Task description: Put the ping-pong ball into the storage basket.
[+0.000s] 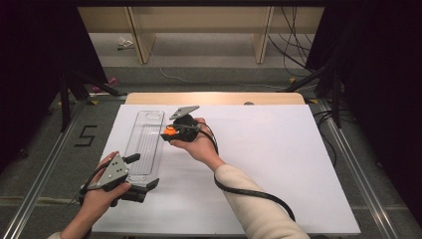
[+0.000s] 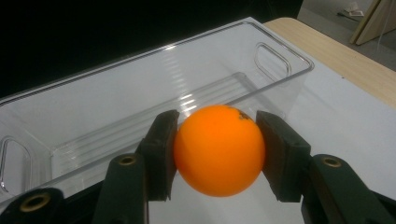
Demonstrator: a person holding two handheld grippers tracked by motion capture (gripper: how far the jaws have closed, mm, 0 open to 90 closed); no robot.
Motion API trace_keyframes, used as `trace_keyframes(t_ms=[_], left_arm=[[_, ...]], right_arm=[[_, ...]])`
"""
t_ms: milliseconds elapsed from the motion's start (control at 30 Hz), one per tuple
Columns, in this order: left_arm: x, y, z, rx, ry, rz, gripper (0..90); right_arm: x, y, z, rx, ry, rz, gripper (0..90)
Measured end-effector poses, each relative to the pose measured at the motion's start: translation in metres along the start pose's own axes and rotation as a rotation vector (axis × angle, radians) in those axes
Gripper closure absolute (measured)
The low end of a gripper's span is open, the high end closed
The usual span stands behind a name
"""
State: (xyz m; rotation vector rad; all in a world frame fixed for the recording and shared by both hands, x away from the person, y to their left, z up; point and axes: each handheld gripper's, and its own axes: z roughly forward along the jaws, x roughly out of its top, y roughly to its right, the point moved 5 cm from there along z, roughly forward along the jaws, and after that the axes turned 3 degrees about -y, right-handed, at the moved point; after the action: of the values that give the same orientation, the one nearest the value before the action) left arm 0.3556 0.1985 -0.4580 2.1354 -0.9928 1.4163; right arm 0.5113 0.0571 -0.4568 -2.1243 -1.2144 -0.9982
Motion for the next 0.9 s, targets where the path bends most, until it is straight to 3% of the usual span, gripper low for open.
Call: trace_keyframes(t_ms=[900], left_arm=[[0.0,0.0,0.0,0.001,-0.001,0.001,0.0]], right_arm=[[0.015,-0.003,0.009,0.003,0.001,-0.009,51.5]])
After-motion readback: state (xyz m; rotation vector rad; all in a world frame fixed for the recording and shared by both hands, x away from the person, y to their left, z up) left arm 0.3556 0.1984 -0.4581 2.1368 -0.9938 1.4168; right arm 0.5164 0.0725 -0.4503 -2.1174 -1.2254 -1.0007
